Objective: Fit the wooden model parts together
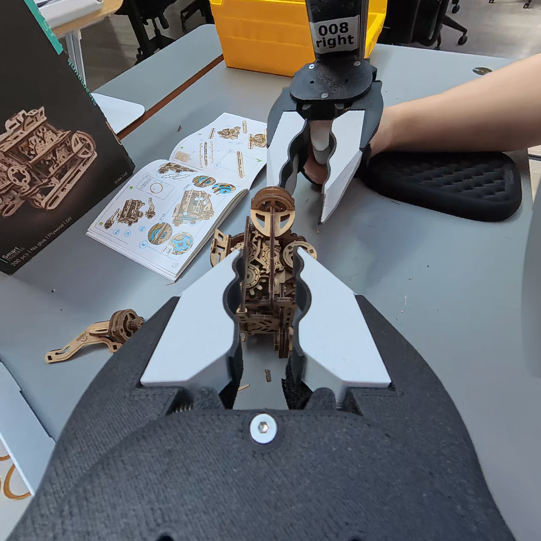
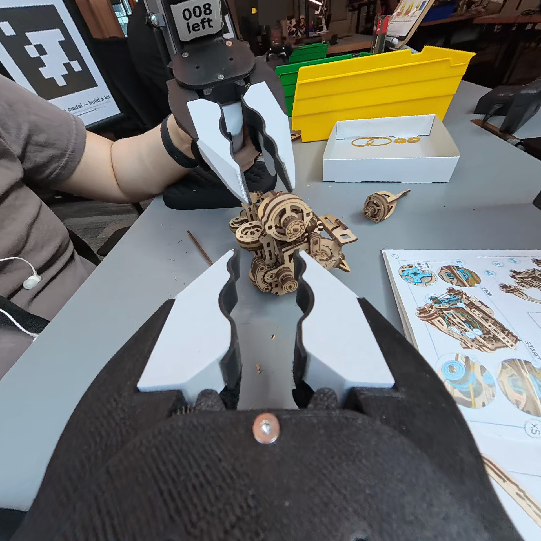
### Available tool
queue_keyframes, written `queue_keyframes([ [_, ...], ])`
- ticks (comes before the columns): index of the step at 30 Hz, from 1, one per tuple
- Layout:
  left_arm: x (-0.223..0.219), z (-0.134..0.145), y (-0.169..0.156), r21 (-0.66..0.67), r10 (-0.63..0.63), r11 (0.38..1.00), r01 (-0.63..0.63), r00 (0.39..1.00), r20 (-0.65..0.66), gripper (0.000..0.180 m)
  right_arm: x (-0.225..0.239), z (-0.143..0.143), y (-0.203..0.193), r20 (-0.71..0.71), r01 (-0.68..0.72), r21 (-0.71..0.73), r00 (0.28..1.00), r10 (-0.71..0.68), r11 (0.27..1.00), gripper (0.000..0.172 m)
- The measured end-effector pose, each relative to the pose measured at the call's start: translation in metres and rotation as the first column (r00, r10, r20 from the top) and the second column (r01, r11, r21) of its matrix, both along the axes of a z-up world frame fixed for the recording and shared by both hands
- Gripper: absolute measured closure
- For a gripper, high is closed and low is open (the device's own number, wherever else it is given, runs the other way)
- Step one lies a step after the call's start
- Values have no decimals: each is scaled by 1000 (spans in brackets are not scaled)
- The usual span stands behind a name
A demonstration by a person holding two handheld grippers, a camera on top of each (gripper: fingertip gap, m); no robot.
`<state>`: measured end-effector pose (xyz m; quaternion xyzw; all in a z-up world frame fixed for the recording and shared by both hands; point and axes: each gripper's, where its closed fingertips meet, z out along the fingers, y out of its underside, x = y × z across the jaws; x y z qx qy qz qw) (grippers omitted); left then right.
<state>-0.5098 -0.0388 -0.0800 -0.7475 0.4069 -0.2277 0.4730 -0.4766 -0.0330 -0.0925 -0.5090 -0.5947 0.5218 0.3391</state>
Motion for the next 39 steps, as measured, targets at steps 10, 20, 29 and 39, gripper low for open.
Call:
queue_keyframes([
  [10, 12, 2, 0, -20, 33, 999, -34, 998, -56, 150, -13, 3, -2, -31, -75, -55, 997, 74, 996, 131],
  [20, 9, -7, 1, -85, 32, 996, -36, 998, -50, 160, -16, 1, -4, -1, -116, -140, 993, 117, 983, 135],
  [29, 10, -7, -5, -74, 21, 997, -23, 999, -35, 153, -17, 1, -11, -9, -126, -125, 992, 125, 984, 139],
  [39, 4, -8, -19, 153, 78, 987, -51, 981, -178, 127, -21, 0, -14, -15, -97, -55, 995, 96, 994, 140],
])
